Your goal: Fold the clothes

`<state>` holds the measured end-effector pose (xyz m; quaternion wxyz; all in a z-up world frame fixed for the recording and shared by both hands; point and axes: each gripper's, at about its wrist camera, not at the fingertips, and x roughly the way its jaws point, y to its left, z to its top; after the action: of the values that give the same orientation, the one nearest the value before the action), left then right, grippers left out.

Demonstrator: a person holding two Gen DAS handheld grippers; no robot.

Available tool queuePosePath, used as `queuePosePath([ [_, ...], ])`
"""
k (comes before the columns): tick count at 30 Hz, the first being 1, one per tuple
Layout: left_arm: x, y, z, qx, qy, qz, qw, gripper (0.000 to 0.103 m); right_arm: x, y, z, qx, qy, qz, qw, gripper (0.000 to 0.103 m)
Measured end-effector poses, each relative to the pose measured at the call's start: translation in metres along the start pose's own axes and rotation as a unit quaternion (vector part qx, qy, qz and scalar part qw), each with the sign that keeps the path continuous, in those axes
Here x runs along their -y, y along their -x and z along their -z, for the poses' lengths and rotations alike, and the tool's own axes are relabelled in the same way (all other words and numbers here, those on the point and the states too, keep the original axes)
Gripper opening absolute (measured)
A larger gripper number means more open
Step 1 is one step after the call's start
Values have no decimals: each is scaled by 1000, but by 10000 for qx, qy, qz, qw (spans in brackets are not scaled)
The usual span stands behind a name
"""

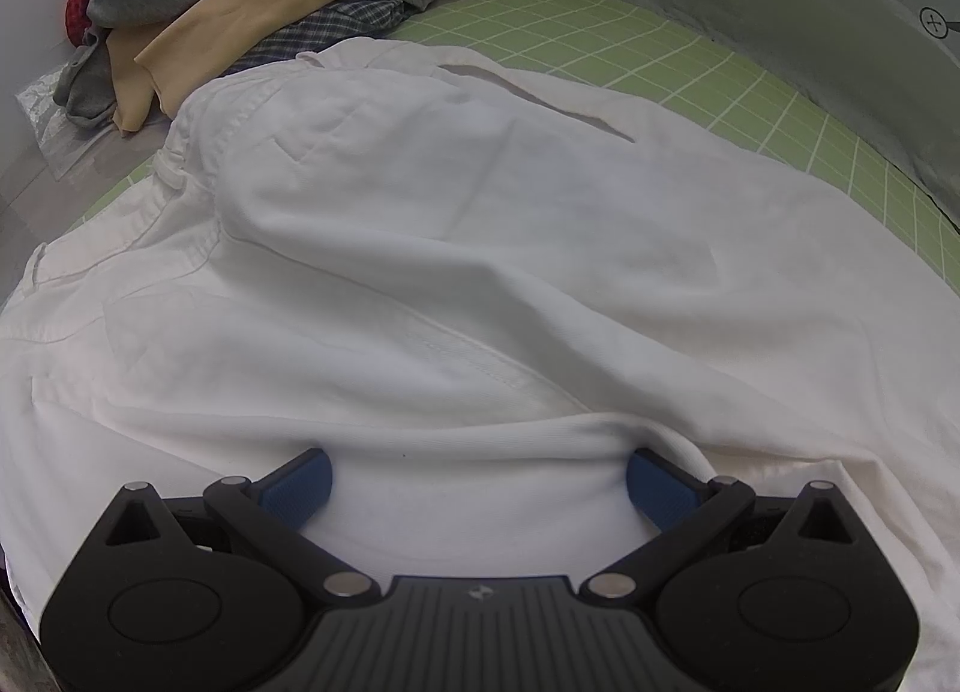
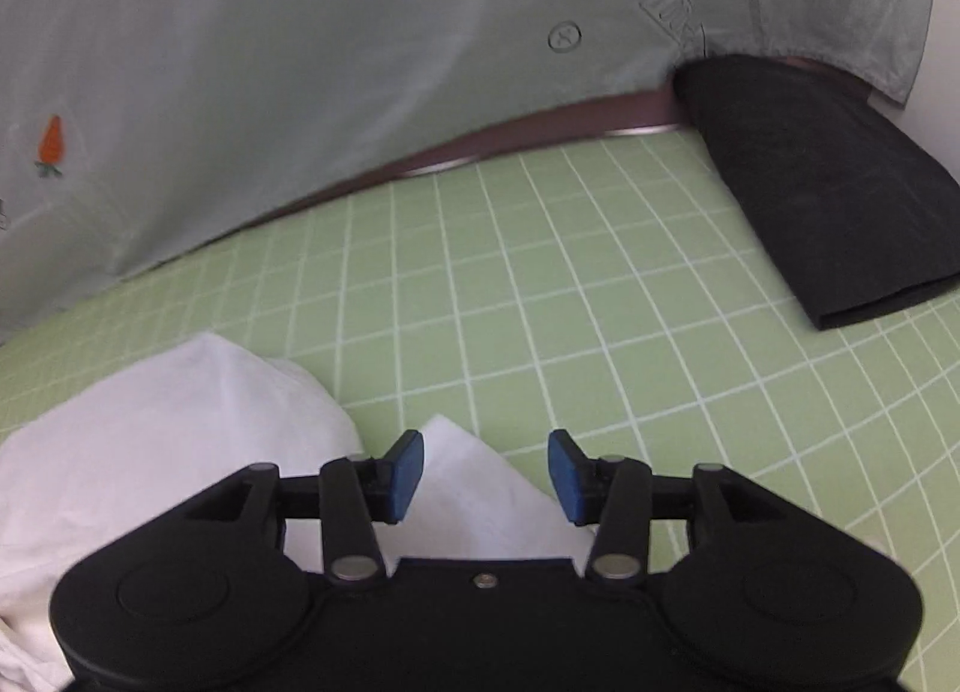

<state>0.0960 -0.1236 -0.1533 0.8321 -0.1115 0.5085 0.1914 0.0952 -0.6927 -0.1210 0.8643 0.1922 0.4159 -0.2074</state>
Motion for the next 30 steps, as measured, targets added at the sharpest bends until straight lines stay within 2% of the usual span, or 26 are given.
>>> queuePosePath([
  [2,0,0,0,7,7,-4,10000,103,3,-14,1,-211,-27,-126,9997,60],
  [4,1,0,0,13,15,-8,10000,103,5,-23,2,-335,-49,-196,9992,65],
  [6,1,0,0,3,19,-10,10000,103,8,-28,2,-459,-102,-357,9983,66],
  [7,1,0,-1,-8,19,-10,10000,103,10,-30,1,-526,-135,-463,9975,62],
  [8,1,0,-1,-20,20,-9,10000,103,11,-31,-1,-566,-110,-591,9966,44],
  [9,0,0,-2,-23,20,-9,10000,103,11,-32,-5,-665,-17,-754,9949,32],
  [10,0,0,-1,-18,19,-10,10000,103,11,-34,-9,-745,66,-892,9932,14],
  [11,0,0,-1,-6,20,-11,10000,103,10,-34,-13,-724,99,-915,9931,5],
  [12,0,1,-1,12,23,-13,10000,103,10,-32,-21,-645,97,-922,9936,5],
  [14,0,1,0,31,26,-14,10000,103,9,-27,-45,-204,168,-699,9972,4],
  [16,0,1,0,32,27,-14,10000,103,18,-17,-80,562,64,-278,9980,4],
  [18,0,1,0,38,28,-15,10000,103,32,-8,-117,1368,-200,89,9904,4],
  [19,0,1,0,41,29,-15,10000,103,42,-6,-132,1697,-490,141,9842,4],
  [20,1,1,0,43,29,-16,10000,103,49,-6,-143,1828,-662,179,9808,6],
  [21,1,1,0,44,29,-16,10000,103,55,-6,-154,1958,-833,217,9769,14],
  [22,1,1,0,51,31,-16,10000,103,60,-5,-164,2064,-963,278,9733,43],
  [23,1,1,1,61,35,-17,10000,103,60,-4,-166,2064,-903,452,9732,63],
  [26,1,2,2,117,49,-24,9999,103,59,2,-148,2004,-748,662,9746,65],
  [30,2,2,2,125,54,-30,9999,103,61,-1,-82,1371,-623,1064,9829,69],
])
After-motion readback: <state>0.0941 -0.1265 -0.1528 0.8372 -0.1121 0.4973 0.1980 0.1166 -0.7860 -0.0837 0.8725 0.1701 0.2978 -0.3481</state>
